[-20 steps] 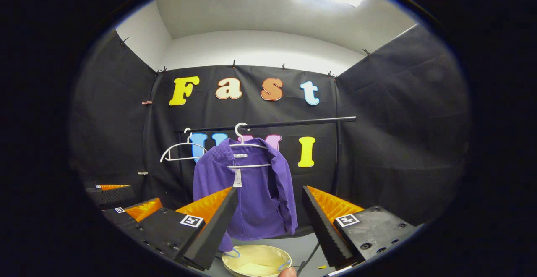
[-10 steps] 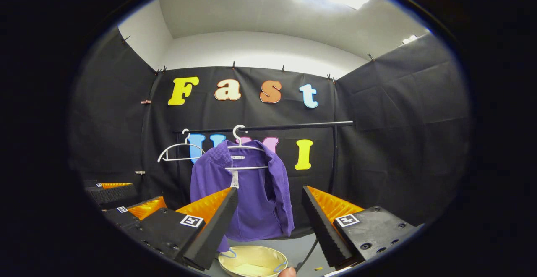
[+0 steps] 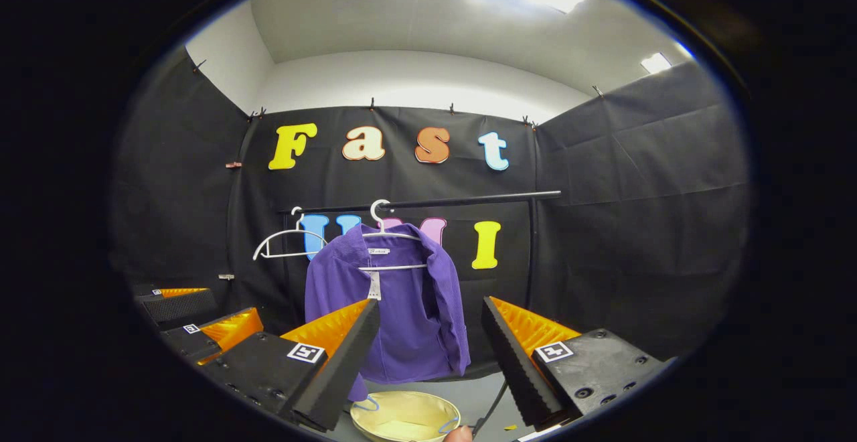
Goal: Grasp the clothes on the hanger with both hands and then place them into the laundry hamper below.
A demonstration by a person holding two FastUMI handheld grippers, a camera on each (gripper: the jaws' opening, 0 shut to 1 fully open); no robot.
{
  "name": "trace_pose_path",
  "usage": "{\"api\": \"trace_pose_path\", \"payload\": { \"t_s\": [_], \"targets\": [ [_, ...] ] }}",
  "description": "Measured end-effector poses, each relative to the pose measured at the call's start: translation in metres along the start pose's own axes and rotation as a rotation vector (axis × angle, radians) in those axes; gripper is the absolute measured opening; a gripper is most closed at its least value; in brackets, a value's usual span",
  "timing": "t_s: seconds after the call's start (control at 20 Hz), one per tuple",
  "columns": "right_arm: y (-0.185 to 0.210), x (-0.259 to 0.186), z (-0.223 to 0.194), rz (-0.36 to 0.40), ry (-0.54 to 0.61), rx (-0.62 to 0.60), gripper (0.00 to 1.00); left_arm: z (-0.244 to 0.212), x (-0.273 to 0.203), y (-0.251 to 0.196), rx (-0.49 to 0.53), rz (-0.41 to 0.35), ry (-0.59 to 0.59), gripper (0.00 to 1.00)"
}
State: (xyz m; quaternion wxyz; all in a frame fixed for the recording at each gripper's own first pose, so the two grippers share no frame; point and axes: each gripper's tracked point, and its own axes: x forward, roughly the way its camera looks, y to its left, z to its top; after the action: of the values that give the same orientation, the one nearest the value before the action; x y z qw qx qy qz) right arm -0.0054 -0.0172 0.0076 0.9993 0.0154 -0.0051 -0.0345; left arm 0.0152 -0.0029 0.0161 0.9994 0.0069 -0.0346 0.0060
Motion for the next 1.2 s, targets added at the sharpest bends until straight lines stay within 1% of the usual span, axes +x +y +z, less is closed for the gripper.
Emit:
{"api": "trace_pose_path", "payload": {
  "t_s": [0.15, 0.2, 0.25, 0.4, 0.5, 0.7, 0.75, 0.8, 0.95, 1.15, 1.2],
  "targets": [
    [-0.007, 0.007, -0.005, 0.002, 0.010, 0.012, 0.98, 0.001, 0.008, 0.001, 0.016, 0.018, 0.000, 0.94],
    [-0.013, 0.014, -0.005, 0.007, 0.013, 0.015, 0.98, 0.000, 0.013, 0.002, 0.019, 0.026, 0.000, 0.92],
    [-0.018, 0.022, -0.008, 0.012, 0.019, 0.012, 0.98, -0.001, 0.019, 0.003, 0.018, 0.037, 0.001, 0.95],
    [-0.022, 0.056, -0.013, 0.033, 0.023, 0.010, 0.98, -0.006, 0.046, 0.006, 0.018, 0.071, 0.015, 0.95],
    [-0.028, 0.087, -0.011, 0.047, 0.013, 0.004, 0.98, -0.004, 0.070, 0.004, 0.028, 0.093, 0.018, 0.95],
    [-0.036, 0.151, -0.010, 0.072, -0.008, -0.013, 0.98, -0.001, 0.128, -0.010, 0.051, 0.101, 0.019, 0.94],
    [-0.038, 0.165, -0.011, 0.079, -0.015, -0.015, 0.98, -0.001, 0.142, -0.014, 0.050, 0.105, 0.019, 0.92],
    [-0.039, 0.179, -0.013, 0.086, -0.018, -0.021, 0.98, -0.002, 0.156, -0.019, 0.050, 0.108, 0.019, 0.94],
    [-0.041, 0.216, -0.026, 0.111, -0.014, -0.024, 0.98, -0.001, 0.198, -0.027, 0.050, 0.118, 0.026, 0.94],
    [-0.039, 0.259, -0.047, 0.149, 0.007, -0.014, 0.98, -0.006, 0.251, -0.028, 0.072, 0.155, 0.029, 0.94],
    [-0.039, 0.268, -0.052, 0.157, 0.011, -0.015, 0.98, -0.009, 0.264, -0.029, 0.073, 0.164, 0.030, 0.92]
  ]
}}
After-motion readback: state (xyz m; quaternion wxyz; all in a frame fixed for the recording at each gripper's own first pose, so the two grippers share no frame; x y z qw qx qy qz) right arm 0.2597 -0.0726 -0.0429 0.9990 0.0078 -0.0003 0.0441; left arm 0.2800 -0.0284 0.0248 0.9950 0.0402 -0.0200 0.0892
